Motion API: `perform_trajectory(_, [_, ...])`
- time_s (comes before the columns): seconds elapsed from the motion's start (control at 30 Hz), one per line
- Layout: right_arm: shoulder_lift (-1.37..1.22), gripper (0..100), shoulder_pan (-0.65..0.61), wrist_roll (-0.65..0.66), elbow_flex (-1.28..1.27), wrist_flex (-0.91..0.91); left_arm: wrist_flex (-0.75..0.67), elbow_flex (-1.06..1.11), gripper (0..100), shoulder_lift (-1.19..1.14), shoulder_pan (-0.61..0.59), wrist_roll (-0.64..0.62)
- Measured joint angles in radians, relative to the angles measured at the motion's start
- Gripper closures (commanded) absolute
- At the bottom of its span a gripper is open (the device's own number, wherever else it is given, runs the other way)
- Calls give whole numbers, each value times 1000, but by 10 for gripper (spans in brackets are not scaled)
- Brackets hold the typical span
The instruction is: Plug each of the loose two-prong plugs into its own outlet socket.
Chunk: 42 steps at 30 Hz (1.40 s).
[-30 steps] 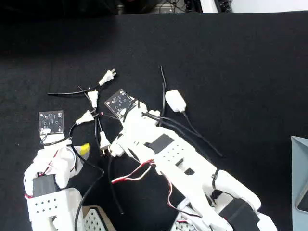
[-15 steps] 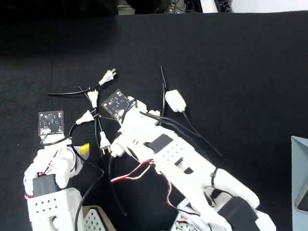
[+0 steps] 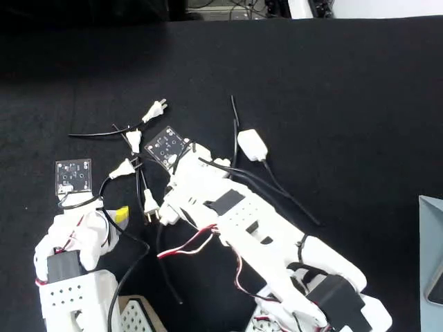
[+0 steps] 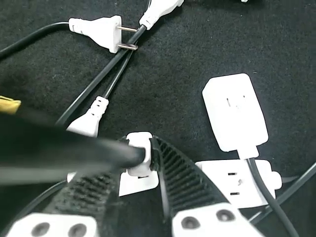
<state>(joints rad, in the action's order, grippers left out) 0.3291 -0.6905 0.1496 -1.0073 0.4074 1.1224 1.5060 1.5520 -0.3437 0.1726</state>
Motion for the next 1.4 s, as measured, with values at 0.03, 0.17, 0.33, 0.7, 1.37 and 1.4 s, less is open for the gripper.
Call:
perform_trajectory(0.03, [18,986,2,0,-8,9,0,0,697,0,0,0])
perform_trajectory(0.17, [84,986,5,0,-23,80,0,0,697,0,0,0])
perform_trajectory(0.33, [103,986,6,0,-46,91,0,0,697,0,0,0])
perform_trajectory(0.7, [112,986,6,-118,-48,98,0,0,697,0,0,0])
perform_trajectory(1.37, [215,986,6,-284,0,250,0,0,697,0,0,0])
perform_trajectory(1.4, [245,985,6,-295,0,262,0,0,697,0,0,0])
